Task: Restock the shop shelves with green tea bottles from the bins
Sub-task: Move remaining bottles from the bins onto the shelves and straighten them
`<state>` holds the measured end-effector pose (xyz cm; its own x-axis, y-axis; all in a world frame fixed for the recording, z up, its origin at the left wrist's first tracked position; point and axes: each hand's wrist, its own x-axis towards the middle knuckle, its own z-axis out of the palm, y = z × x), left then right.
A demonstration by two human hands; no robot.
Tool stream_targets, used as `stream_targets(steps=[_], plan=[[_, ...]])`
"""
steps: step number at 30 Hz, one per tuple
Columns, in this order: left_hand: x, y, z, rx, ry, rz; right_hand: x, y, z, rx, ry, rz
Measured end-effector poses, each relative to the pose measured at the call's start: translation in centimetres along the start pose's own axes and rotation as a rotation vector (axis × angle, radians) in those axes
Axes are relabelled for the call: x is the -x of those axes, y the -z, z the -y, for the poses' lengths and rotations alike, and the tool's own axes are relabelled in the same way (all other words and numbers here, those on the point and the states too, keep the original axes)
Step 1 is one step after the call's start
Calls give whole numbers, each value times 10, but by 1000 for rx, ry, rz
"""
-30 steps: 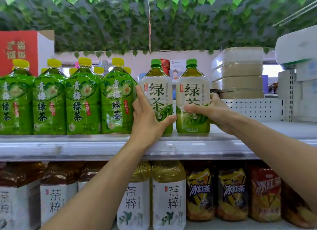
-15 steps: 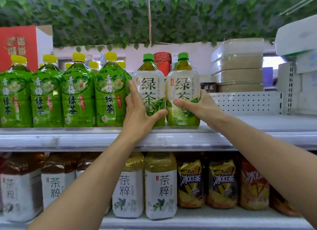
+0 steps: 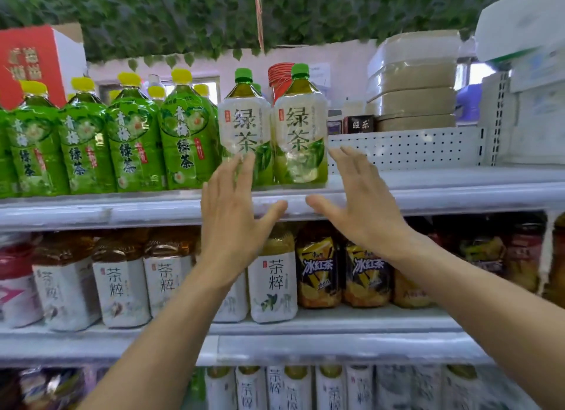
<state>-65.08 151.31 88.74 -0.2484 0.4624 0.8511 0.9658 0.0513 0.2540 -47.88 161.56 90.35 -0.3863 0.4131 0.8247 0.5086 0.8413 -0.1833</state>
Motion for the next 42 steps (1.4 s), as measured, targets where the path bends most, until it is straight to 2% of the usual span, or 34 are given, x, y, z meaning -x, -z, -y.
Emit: stream_targets(steps=[4,9,13,18,22,27,33,36,39,42], plan=[[58,3,-15,20,-13,56,71,12,3,125,62,11],[120,-16,-24,67,-30,200,148,11,1,170,4,122],[173,-43,-28,93,-26,417,216,11,-16,198,-84,272],[256,-85,-47,229,93,700,302,21,-57,237,-296,469],[324,-120,-60,326,226,905,364,14,-93,203,-528,631],[403,-168,-72,400,501,1087,446,-2,-148,125,-739,847],[522,-242,-104,425,1116,1259,570,-31,-222,-20,-940,1173],[590,-275,-115,387,1311,1294,638,-53,-246,-95,-1000,1350],[647,-313,-113,353,1370,1339,689,-90,-269,-135,-1016,1429],[697,-359,-97,171,1151,1427,733,-143,-290,-87,-961,1420]])
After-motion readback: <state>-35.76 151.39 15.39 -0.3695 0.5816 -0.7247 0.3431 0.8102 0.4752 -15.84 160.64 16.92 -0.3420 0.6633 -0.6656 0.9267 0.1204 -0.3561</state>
